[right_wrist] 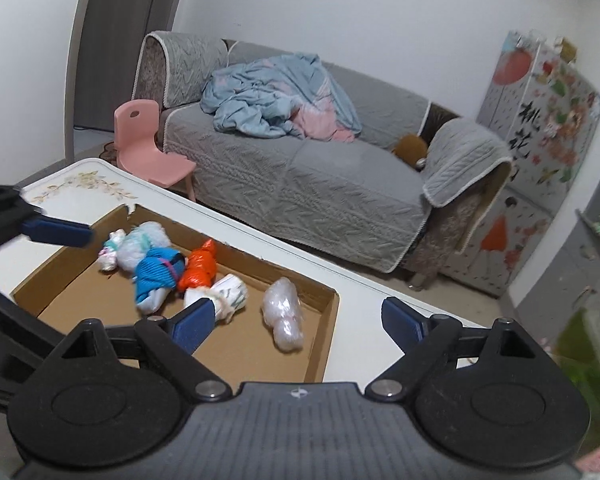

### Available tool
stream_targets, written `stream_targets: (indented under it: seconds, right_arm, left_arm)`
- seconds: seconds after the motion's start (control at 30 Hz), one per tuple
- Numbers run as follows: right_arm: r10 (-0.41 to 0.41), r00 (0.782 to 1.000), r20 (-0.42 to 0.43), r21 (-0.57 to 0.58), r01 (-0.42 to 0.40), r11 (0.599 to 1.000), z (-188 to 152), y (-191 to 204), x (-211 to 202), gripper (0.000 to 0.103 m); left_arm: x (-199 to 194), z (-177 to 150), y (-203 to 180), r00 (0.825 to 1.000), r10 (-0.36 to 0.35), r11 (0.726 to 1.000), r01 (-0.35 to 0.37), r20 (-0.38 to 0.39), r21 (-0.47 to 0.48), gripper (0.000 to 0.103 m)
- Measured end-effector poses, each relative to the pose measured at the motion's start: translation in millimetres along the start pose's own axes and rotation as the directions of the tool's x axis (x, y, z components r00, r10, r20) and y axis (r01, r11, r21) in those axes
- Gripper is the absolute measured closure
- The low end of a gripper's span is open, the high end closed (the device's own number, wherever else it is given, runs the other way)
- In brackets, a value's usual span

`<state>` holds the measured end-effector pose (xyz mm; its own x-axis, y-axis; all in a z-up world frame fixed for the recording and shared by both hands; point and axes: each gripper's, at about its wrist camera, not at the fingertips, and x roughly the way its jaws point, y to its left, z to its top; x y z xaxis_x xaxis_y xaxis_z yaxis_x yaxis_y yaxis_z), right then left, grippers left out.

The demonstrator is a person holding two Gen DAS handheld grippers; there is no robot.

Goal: Organize objects
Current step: 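Place both bundles into the cardboard tray and open both tools, then grasp the white knit sock with the left tool while the right grasps the grey sock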

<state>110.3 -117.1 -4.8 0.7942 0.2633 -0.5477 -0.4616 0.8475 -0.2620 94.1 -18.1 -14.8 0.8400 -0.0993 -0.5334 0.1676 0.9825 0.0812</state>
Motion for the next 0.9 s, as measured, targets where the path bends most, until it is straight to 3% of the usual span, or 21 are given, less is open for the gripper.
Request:
stream_targets:
  seconds: [0.17,0.3,0.5,0.7,0.9]
  right_arm:
    - [-0.018,0.999,0.030,-0.022,0.019,1.000,-10.0,26.3,-38.5,0.010]
    - [0.015,0.997,0.079,-0.015,-0.014,1.000,-24.7,39.5,-66.3,0.008]
    - [0.152,0.968,0.201,0.013,-0.157,0.987,-68.3,48.2,-96.5,0.003]
    - [0.250,0.946,0.208,0.046,-0.264,0.963,-114.3,64.0,-78.3,0.004]
    - [0.291,0.942,0.166,0.044,-0.302,0.952,-128.2,72.3,-40.3,0.006]
  left_arm:
    - [-62.4,-26.9,7.3,0.995,0.078,0.997,-0.076,0.069,-0.025,0.002]
    - [-98.0,-62.6,14.0,0.991,0.118,0.993,-0.116,0.066,-0.030,0.001]
    - [-134.4,-128.7,35.1,0.984,0.174,0.979,-0.168,0.040,-0.120,0.001]
    - [-134.6,-177.1,38.8,0.981,0.191,0.966,-0.192,-0.025,-0.170,0.001]
    - [-120.7,-182.4,31.5,0.985,0.165,0.970,-0.172,-0.050,-0.173,0.001]
